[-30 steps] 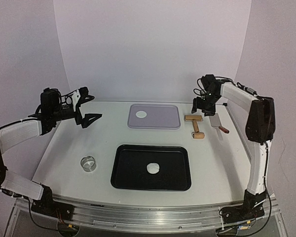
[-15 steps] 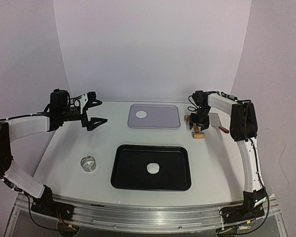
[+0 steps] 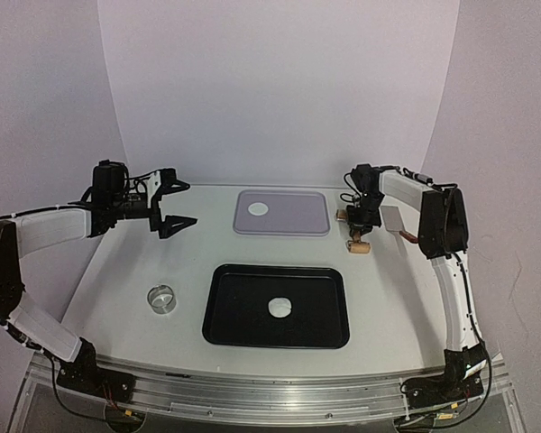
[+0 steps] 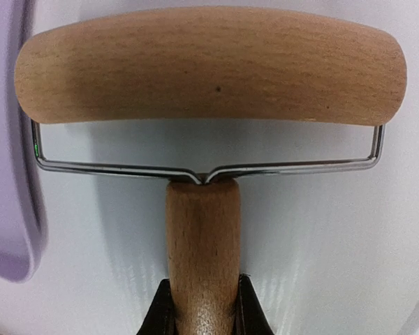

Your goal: Roll out the dumpling wrappers from the dough

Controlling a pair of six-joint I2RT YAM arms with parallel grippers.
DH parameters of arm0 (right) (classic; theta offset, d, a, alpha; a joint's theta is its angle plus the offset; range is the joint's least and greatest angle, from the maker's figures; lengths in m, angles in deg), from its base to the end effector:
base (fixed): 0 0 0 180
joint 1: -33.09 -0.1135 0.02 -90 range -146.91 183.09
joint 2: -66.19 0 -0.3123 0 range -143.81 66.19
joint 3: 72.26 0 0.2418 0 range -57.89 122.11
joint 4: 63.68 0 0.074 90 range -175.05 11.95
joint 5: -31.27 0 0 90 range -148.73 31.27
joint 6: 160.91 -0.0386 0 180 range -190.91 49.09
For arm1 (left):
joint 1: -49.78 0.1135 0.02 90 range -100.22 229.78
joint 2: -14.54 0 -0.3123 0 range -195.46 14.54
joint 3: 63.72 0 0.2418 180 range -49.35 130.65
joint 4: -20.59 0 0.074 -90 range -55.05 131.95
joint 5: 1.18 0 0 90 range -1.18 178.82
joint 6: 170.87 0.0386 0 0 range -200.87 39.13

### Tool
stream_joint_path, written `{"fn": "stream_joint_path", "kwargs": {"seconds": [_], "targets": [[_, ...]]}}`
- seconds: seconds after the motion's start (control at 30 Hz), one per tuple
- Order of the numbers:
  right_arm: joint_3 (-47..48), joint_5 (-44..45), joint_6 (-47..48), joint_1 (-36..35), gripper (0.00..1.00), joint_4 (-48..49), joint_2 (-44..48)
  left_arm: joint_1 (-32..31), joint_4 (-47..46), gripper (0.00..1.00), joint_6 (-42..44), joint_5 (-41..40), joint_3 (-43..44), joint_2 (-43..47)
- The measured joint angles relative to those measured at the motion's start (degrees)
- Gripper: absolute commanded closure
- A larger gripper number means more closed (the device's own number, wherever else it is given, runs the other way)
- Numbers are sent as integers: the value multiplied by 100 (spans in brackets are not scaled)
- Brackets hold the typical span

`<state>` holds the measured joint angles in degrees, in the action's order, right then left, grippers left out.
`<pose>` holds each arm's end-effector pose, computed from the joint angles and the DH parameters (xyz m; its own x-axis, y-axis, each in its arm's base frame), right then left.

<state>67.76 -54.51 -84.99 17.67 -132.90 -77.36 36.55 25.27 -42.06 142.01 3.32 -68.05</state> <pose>0.5270 0.1424 0.1767 -0.9524 -0.0110 -0.3047 -0.0128 0.9999 0.0040 0.2887 -0.0996 0.3248 0.2820 0.3195 -0.9047 0.8877 0.2709 0.3723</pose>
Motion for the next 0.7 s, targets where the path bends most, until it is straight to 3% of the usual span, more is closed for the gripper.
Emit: {"fn": "stream_joint_path", "kwargs": {"seconds": [0.17, 0.33, 0.53, 0.7], "targets": [[-211, -863, 592, -6, 100, -58, 346, 0, 585, 1, 661, 502, 229, 0], [-683, -1522, 1309, -246, 100, -184, 1391, -31, 1568, 1, 2122, 776, 563, -1], [-751, -2052, 2161, -1560, 100, -198, 2542, -94, 2366, 1, 4032, 767, 1122, -270], [-662, -2373, 2711, -2829, 100, -244, 2641, -136, 2879, 1, 5249, 786, 1816, -755]]}}
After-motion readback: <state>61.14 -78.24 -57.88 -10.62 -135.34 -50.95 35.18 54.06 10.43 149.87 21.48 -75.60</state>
